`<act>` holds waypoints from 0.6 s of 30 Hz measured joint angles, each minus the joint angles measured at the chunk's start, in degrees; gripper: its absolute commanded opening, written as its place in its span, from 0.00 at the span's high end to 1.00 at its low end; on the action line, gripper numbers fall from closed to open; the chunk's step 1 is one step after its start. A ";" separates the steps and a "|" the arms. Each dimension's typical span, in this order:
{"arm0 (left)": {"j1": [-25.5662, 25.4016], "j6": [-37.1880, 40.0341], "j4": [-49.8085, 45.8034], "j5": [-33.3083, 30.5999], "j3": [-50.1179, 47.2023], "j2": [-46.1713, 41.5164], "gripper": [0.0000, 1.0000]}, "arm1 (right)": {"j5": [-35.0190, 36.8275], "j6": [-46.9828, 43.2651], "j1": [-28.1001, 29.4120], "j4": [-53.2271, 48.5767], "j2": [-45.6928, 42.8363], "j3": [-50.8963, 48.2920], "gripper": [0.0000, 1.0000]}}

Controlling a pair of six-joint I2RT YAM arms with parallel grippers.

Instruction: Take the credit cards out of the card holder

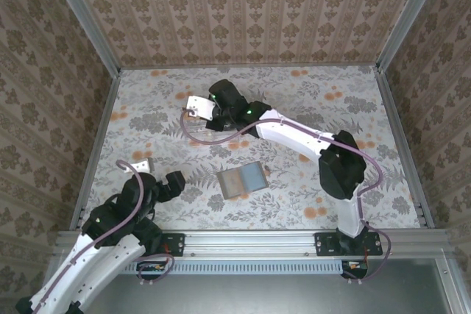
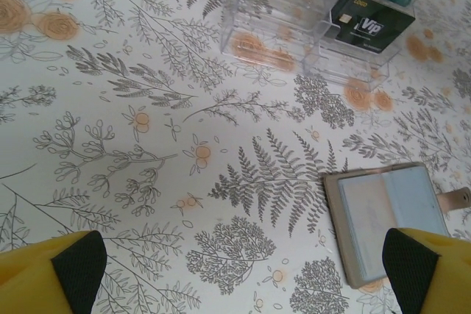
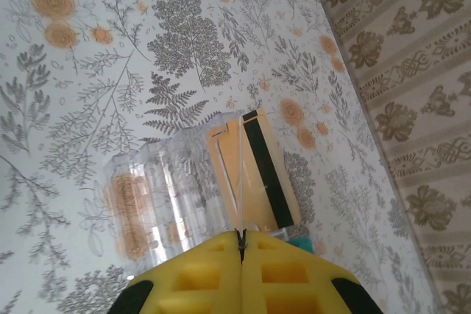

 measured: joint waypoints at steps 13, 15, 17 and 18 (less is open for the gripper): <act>0.00 -1.81 -2.75 -6.78 0.90 -2.49 0.00 | -0.63 -10.86 -1.86 -8.13 11.23 14.73 1.00; 0.00 -1.81 -2.73 -6.93 0.90 -2.49 0.00 | -0.66 -11.41 -2.05 -8.72 12.04 15.52 1.00; 0.04 -1.81 -2.71 -7.15 0.90 -2.49 0.00 | -0.68 -11.72 -2.10 -8.90 12.96 16.28 1.00; 0.07 -1.81 -2.73 -7.17 0.90 -2.49 0.00 | -0.68 -11.76 -2.10 -8.92 13.31 16.50 1.00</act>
